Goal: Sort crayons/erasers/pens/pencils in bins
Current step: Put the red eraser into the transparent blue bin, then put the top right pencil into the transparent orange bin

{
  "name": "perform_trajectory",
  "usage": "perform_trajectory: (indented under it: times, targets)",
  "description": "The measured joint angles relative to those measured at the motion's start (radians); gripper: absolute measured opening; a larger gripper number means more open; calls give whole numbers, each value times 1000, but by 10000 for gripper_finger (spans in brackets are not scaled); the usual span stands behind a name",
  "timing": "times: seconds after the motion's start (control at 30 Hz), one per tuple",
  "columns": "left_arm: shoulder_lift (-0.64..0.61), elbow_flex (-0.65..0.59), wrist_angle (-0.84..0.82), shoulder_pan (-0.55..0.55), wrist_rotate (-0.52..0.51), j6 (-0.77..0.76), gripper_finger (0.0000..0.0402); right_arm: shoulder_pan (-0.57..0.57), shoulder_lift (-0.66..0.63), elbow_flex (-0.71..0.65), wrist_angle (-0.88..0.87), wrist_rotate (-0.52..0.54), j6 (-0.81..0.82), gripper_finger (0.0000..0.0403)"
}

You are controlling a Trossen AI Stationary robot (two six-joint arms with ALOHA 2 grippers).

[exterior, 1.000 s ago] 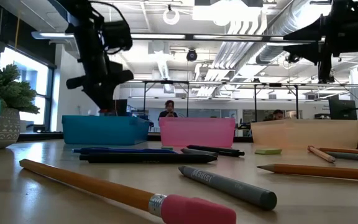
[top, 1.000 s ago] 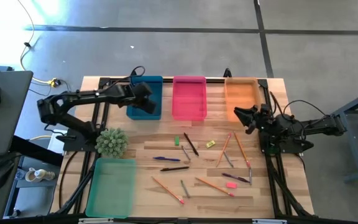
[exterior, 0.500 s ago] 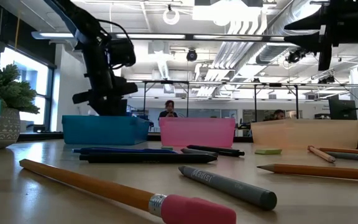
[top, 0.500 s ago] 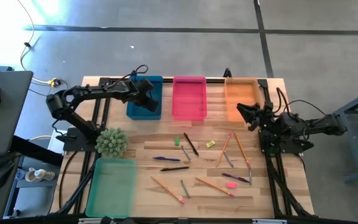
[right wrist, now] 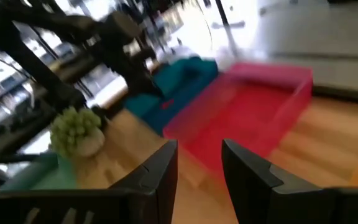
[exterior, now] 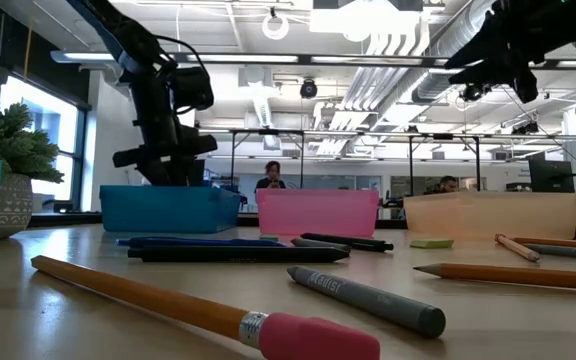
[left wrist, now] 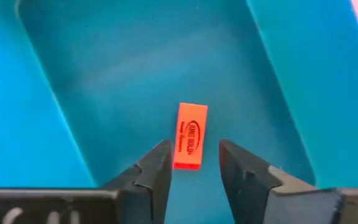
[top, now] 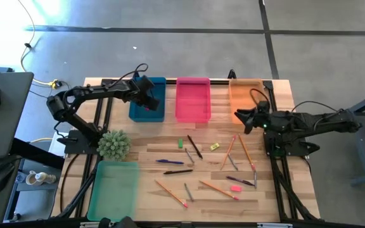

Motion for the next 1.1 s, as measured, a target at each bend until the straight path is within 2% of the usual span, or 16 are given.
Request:
perform_trajectory:
  times: [0.23,0.4,0.87,1.1]
  targets:
    - [-5,0,1,2,31,27,182,0,136,119,-163,-11,89,117]
    - [-27,0,1,3,111,87,192,0,202,179,-221,-67,146,117]
    - [-263,0,-58,-42,196,80,177,0,347,204,-500,-375,644,117]
    - [-335,1,-68,-127,176,66,176,38,418,204,-563,-568,710,117]
